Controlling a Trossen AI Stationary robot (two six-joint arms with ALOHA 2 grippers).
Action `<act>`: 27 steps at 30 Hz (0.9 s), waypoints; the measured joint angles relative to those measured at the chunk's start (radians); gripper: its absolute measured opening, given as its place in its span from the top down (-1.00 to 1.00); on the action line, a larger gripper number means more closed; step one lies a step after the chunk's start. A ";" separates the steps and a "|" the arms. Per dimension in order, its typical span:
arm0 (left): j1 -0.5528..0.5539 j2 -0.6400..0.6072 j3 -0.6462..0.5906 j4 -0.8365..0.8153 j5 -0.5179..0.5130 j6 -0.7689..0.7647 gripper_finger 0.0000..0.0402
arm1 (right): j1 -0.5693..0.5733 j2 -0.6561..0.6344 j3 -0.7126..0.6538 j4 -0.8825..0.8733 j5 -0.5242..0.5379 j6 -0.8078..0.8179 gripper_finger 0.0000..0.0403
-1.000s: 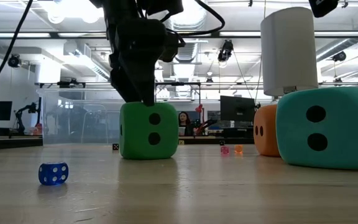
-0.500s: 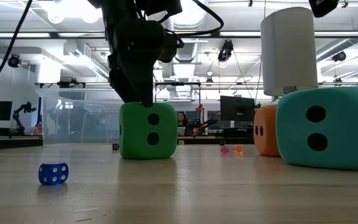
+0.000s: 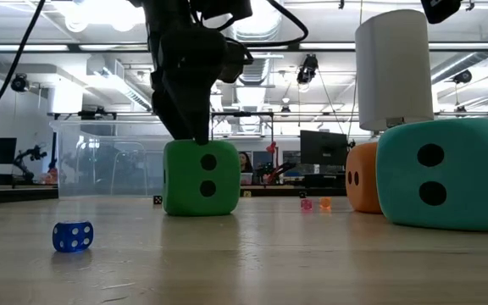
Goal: Pick & Place Dice
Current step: Put the left green large dice into the transparent bin
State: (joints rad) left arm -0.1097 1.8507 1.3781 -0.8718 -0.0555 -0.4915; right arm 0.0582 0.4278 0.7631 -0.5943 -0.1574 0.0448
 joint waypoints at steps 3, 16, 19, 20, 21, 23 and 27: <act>0.000 0.000 0.001 0.004 0.003 0.000 -0.99 | 0.000 0.000 0.000 0.000 0.000 0.000 0.96; 0.000 0.000 0.004 0.017 0.014 -0.010 -0.98 | 0.000 0.000 0.000 0.000 0.000 0.000 0.96; 0.000 0.000 0.004 0.014 0.015 -0.022 -0.99 | 0.000 0.000 0.000 0.000 0.000 0.000 0.96; 0.000 0.000 0.003 0.014 0.015 -0.023 -0.99 | 0.000 0.000 0.000 0.000 0.000 0.000 0.96; 0.000 0.002 0.001 0.015 0.015 -0.023 -0.99 | 0.000 0.000 0.000 0.000 0.000 0.000 0.96; 0.000 0.002 -0.008 0.026 0.015 -0.024 -0.98 | 0.000 0.000 0.000 0.000 0.000 0.000 0.96; 0.000 0.002 -0.022 0.038 0.011 -0.037 -0.99 | 0.000 0.000 0.000 0.000 0.000 0.000 0.96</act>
State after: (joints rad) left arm -0.1097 1.8522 1.3559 -0.8337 -0.0441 -0.5285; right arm 0.0585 0.4282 0.7631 -0.5941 -0.1574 0.0448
